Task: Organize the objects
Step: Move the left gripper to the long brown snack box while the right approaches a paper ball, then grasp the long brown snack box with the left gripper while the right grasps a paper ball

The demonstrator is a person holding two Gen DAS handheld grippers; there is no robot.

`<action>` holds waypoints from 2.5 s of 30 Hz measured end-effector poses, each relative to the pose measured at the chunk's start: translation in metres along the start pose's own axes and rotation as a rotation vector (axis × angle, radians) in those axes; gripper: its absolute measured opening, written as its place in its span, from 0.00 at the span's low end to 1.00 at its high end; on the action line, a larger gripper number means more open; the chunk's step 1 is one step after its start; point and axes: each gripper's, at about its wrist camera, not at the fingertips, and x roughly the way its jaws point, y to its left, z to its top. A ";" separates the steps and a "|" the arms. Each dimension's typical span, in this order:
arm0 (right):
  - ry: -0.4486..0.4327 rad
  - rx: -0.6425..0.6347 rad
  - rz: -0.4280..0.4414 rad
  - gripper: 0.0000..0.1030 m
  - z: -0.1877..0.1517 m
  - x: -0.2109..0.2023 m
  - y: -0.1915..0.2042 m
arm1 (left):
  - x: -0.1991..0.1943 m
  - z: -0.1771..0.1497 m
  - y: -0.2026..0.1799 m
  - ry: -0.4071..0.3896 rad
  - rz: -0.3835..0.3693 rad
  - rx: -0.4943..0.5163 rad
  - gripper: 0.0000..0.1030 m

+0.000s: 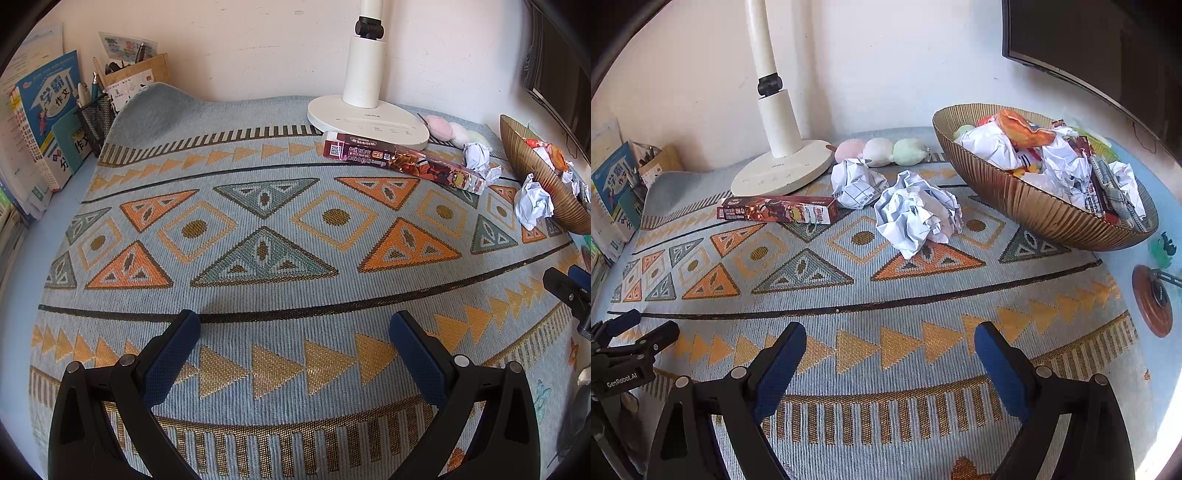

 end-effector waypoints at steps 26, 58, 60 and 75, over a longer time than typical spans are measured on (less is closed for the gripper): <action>0.085 0.191 0.113 0.89 0.041 0.016 -0.029 | 0.037 0.129 0.007 -0.058 -0.272 0.093 0.99; 0.133 0.340 0.208 0.90 0.073 0.063 -0.062 | 0.037 0.092 -0.116 0.063 -0.542 0.511 0.93; 0.115 0.296 0.190 0.75 0.077 0.064 -0.058 | 0.040 0.090 -0.122 0.064 -0.527 0.512 0.85; 0.061 -0.008 0.295 0.57 0.024 -0.016 -0.006 | -0.027 0.029 -0.075 0.032 -0.371 0.353 0.13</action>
